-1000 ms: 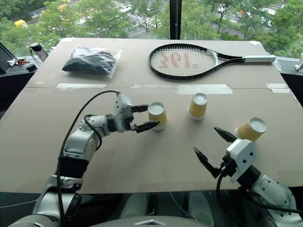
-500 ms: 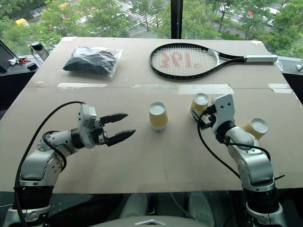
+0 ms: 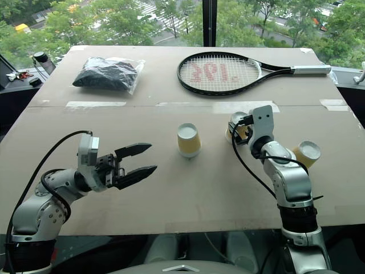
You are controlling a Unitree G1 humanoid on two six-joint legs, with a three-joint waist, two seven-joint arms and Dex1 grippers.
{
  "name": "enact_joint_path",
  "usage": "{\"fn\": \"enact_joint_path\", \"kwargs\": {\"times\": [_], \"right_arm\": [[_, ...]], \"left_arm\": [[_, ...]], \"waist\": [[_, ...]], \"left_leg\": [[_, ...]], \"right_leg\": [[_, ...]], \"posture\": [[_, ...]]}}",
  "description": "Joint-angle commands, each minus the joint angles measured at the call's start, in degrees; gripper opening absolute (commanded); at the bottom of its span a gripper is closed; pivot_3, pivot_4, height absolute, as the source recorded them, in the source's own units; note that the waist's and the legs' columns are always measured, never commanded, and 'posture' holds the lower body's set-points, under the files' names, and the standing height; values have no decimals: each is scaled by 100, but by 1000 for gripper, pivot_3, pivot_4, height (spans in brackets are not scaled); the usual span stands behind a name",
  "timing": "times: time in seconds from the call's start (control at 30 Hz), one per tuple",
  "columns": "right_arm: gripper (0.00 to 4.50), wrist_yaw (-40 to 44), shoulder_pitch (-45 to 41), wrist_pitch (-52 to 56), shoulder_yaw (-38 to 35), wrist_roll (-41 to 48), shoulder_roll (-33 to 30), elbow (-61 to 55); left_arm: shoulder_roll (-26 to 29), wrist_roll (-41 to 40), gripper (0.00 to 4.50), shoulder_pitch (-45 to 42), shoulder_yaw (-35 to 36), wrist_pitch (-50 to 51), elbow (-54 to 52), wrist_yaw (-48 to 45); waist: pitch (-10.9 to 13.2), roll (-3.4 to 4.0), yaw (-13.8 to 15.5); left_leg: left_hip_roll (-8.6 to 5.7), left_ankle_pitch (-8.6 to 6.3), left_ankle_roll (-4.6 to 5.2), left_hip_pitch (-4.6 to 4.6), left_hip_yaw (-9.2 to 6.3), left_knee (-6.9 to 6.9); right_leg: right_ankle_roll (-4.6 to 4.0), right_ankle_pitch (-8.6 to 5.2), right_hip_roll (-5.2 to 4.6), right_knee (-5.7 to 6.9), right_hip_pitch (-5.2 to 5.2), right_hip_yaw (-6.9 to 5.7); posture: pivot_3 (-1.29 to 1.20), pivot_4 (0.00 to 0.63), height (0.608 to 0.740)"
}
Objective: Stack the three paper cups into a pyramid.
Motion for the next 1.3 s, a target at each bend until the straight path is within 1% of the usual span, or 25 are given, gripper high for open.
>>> {"fn": "enact_joint_path", "kwargs": {"times": [0.03,0.23,0.33,0.43,0.57,0.83,1.07,1.3], "right_arm": [[2715,178,-45,-136,-67,99,-23,-254],[2715,689,272,70,-103,495,-251,-918],[2715,1205,577,275,56,833,-587,-1448],[2715,1541,825,259,281,917,-859,-1718],[2715,1626,855,85,493,752,-972,-1623],[2715,1701,695,-217,775,539,-897,-1386],[2715,1772,619,-338,980,382,-895,-1331],[2715,1821,548,-398,1159,204,-919,-1307]], "left_arm": [[62,-125,4500,53,130,-29,-196,12],[105,-80,4500,186,189,-81,-122,-16],[111,-80,4500,260,244,-101,-63,-21],[144,-46,4500,352,294,-151,9,-108],[172,-43,4500,415,351,-204,74,-188],[322,-185,4500,768,613,-268,84,-587],[280,-150,4500,975,726,-352,99,-656],[232,-136,4500,991,701,-390,74,-609]], "waist": [[0,1,2],[2,3,2],[2,4,6],[2,3,1],[2,4,-1],[3,4,8],[3,4,3],[3,4,4]], "left_leg": [[0,0,0,0,0,0],[2,0,0,0,0,-5],[2,0,0,0,0,-6],[2,-1,1,0,-1,-7],[2,-3,5,2,0,-7],[2,-2,2,1,1,-9],[2,-2,2,0,1,-9],[2,-2,3,0,1,-9]], "right_leg": [[0,0,0,0,0,-1],[0,0,-1,-3,-1,4],[0,0,-1,-4,-1,4],[0,0,-1,-6,-1,4],[0,0,0,-5,-1,4],[-1,-1,0,-8,-4,0],[-1,-1,-2,-8,-4,1],[-1,-1,-3,-9,-4,0]], "posture": [[0,150,740],[0,150,740],[0,150,740],[0,150,740],[0,150,740],[0,150,740],[0,150,740],[0,150,740]]}}
